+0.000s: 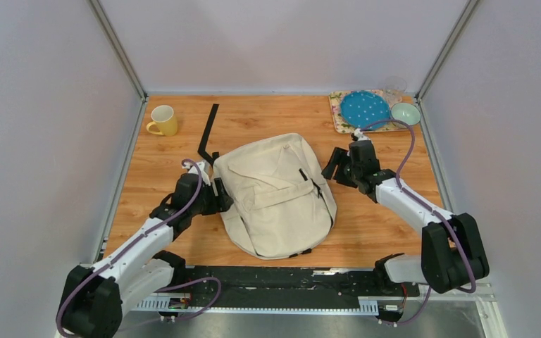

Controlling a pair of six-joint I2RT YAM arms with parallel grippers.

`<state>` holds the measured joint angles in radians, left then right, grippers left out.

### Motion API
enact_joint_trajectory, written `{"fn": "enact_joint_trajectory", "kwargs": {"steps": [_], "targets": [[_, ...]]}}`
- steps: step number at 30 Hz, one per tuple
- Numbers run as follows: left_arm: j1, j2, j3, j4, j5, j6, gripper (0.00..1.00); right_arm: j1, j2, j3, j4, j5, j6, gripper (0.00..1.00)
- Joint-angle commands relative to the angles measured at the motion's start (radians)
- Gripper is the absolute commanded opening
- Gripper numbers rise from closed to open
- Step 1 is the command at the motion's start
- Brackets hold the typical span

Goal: Pack the student bag
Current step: Adjust the student bag at the center of the board.

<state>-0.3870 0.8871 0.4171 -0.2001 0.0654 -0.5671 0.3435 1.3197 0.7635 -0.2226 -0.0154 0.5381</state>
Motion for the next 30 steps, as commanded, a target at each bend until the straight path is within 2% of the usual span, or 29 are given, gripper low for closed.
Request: {"fn": "enact_joint_trajectory", "kwargs": {"steps": [1,4,7,13,17,20,25,28,30], "targets": [[0.026,0.091,-0.078,0.061,-0.006,-0.074,0.76,-0.023,0.038,-0.029,0.065,-0.136,0.054,0.66],[0.030,0.130,-0.133,0.230,0.114,-0.109,0.76,-0.023,0.065,-0.047,0.063,-0.164,0.072,0.66],[0.028,0.188,-0.117,0.300,0.188,-0.096,0.76,-0.021,0.069,-0.107,0.120,-0.245,0.098,0.66],[0.028,0.349,0.031,0.324,0.298,-0.001,0.76,-0.005,0.059,-0.211,0.213,-0.330,0.186,0.63],[0.030,0.441,0.130,0.363,0.417,0.009,0.76,0.057,0.009,-0.260,0.213,-0.305,0.223,0.63],[0.030,0.486,0.173,0.370,0.454,0.013,0.76,0.078,-0.062,-0.273,0.203,-0.242,0.230,0.63],[0.030,0.497,0.212,0.297,0.418,0.052,0.76,0.080,-0.195,-0.241,0.048,-0.069,0.188,0.64],[0.030,0.469,0.215,0.223,0.308,0.073,0.78,0.077,-0.272,-0.189,-0.052,0.066,0.133,0.68],[0.030,0.449,0.207,0.171,0.184,0.064,0.79,0.074,-0.312,-0.165,-0.104,0.136,0.105,0.72]]}}
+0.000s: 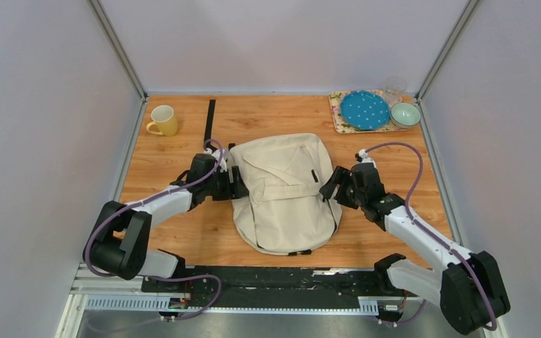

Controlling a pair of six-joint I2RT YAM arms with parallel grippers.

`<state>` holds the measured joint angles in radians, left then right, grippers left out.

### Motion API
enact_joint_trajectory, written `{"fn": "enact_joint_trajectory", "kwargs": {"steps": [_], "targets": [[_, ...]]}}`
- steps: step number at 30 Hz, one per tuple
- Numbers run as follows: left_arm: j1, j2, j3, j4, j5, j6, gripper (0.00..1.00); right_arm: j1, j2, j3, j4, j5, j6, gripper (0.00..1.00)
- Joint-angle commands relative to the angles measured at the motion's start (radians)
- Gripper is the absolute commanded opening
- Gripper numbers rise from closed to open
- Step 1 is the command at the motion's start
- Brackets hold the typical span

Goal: Pack the student bag
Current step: Adjust the student bag at the center of the board, then reset both arms

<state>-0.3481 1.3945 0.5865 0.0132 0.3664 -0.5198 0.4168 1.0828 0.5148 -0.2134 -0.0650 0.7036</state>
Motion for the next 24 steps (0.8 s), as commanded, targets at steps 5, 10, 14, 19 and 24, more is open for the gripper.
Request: {"fn": "enact_joint_trajectory", "kwargs": {"steps": [5,10,14,19,24], "targets": [[-0.009,-0.233,-0.075,-0.041,-0.314,-0.005,0.79,-0.048,-0.132,0.129,-0.169,0.266,-0.128,0.81],[-0.011,-0.400,-0.122,-0.076,-0.409,0.061,0.80,-0.197,-0.124,0.134,-0.176,0.196,-0.139,0.86],[-0.009,-0.423,-0.105,-0.174,-0.513,0.075,0.80,-0.285,-0.104,0.151,-0.178,0.087,-0.145,0.86],[-0.009,-0.440,-0.113,-0.190,-0.544,0.061,0.81,-0.286,-0.127,0.180,-0.178,0.122,-0.171,0.87],[-0.009,-0.446,-0.085,-0.205,-0.558,0.060,0.81,-0.286,-0.214,0.194,-0.173,0.111,-0.203,0.87]]}}
